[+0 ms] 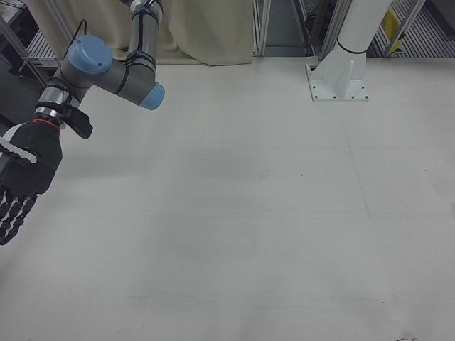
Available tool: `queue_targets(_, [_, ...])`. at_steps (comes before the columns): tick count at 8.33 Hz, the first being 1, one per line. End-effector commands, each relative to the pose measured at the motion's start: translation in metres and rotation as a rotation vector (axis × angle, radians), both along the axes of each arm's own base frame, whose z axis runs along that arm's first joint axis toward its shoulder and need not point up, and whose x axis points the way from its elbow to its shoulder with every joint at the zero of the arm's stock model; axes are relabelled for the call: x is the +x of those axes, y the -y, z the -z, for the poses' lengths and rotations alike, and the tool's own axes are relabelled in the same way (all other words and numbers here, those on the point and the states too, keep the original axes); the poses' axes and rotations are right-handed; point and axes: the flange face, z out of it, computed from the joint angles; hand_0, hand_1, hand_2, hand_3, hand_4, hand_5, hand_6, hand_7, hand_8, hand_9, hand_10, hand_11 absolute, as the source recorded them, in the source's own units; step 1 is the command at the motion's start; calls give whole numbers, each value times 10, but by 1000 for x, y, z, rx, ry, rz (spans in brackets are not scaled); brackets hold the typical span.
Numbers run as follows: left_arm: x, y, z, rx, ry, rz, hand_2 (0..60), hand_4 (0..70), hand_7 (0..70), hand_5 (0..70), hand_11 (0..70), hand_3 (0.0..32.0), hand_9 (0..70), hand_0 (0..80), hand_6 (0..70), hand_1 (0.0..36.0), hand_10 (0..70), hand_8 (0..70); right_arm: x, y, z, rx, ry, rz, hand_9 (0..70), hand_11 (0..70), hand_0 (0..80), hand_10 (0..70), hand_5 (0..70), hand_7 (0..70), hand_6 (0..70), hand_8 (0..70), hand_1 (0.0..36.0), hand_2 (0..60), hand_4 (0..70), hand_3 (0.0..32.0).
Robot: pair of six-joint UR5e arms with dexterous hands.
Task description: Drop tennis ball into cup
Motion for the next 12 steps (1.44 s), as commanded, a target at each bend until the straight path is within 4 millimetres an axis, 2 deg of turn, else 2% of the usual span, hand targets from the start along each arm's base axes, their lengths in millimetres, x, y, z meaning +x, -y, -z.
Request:
queue_targets(1, [89,1,28,18,-16,-120,600,700,700,229,700,0,700,589,359,360,700,649,0,0,0,0,0,0,0,0,0,0,0,0,0,0,0,0,0,0])
queue_targets(4, [158,-15,24,7,-14,-183,600,700,700,221,700,0,700,601,335,360,700,609,0,0,1,1,0,0,0,0,0,0,0,0,0,0,0,0,0,0])
queue_targets(5, [178,-23,27,10,-17,-204,600,700,700,209,700,0,700,606,313,360,615,585,0,-1,0,0,0,0,0,0,0,0,0,0,0,0,0,0,0,0])
queue_targets(6, [195,-28,30,12,-23,-221,600,700,700,207,700,0,700,606,310,360,598,582,0,0,1,1,0,0,0,0,0,0,0,0,0,0,0,0,0,0])
queue_targets(7, [199,-29,33,18,-25,-229,600,700,700,208,700,0,700,604,311,360,606,583,0,-1,0,0,0,0,0,0,0,0,0,0,0,0,0,0,0,0])
queue_targets(9, [222,-39,33,15,-22,-270,600,700,700,207,700,0,700,606,303,360,593,573,0,0,1,1,0,0,0,0,0,0,0,0,0,0,0,0,0,0])
queue_targets(11, [236,-46,32,11,-23,-278,600,700,700,205,700,0,700,605,293,360,572,560,0,-1,0,0,0,0,0,0,0,0,0,0,0,0,0,0,0,0])
queue_targets(12, [239,-48,30,9,-20,-284,600,696,695,200,700,0,700,618,267,360,527,524,0,0,1,1,0,0,0,0,0,0,0,0,0,0,0,0,0,0])
